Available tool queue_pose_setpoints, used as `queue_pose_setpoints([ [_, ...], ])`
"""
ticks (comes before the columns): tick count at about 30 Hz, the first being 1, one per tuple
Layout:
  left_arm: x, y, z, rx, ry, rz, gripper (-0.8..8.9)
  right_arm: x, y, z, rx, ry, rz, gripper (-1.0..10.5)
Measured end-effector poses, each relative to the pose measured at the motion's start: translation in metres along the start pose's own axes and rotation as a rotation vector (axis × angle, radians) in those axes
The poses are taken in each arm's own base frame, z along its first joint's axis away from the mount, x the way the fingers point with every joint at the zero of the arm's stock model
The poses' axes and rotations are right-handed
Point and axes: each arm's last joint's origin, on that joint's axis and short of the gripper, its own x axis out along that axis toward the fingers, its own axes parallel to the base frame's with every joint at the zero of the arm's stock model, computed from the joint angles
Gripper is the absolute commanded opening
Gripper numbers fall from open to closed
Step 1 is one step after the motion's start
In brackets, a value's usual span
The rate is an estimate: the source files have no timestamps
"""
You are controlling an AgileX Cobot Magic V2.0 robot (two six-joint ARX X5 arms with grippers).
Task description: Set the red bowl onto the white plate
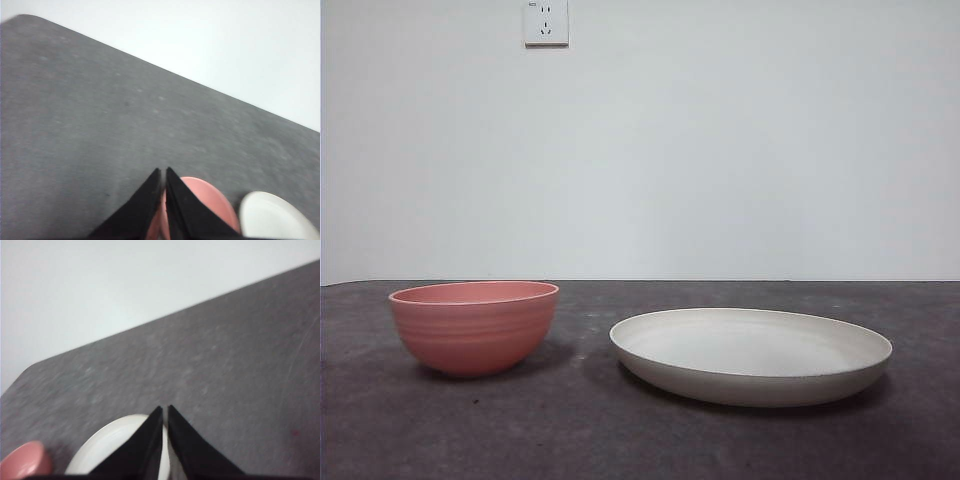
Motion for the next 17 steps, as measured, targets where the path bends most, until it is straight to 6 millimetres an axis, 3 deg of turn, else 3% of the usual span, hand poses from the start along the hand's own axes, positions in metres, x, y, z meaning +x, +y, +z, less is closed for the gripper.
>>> queue_pose_setpoints([
  [8,-0.003,-0.031,0.055,0.025,0.111,-0.218,0.16,-0.015,0.027,0.034,-0.01,0.154,0.139,0.1],
  [13,0.017,-0.035,0.061,0.008,0.284,-0.293,0.16,-0.007,0.031,0.046,-0.024,0.289,0.129,0.1],
  [17,0.037,-0.032,0.055,-0.005,0.445,-0.363,0.17,0.005,0.034,0.055,-0.045,0.409,0.159,0.1],
])
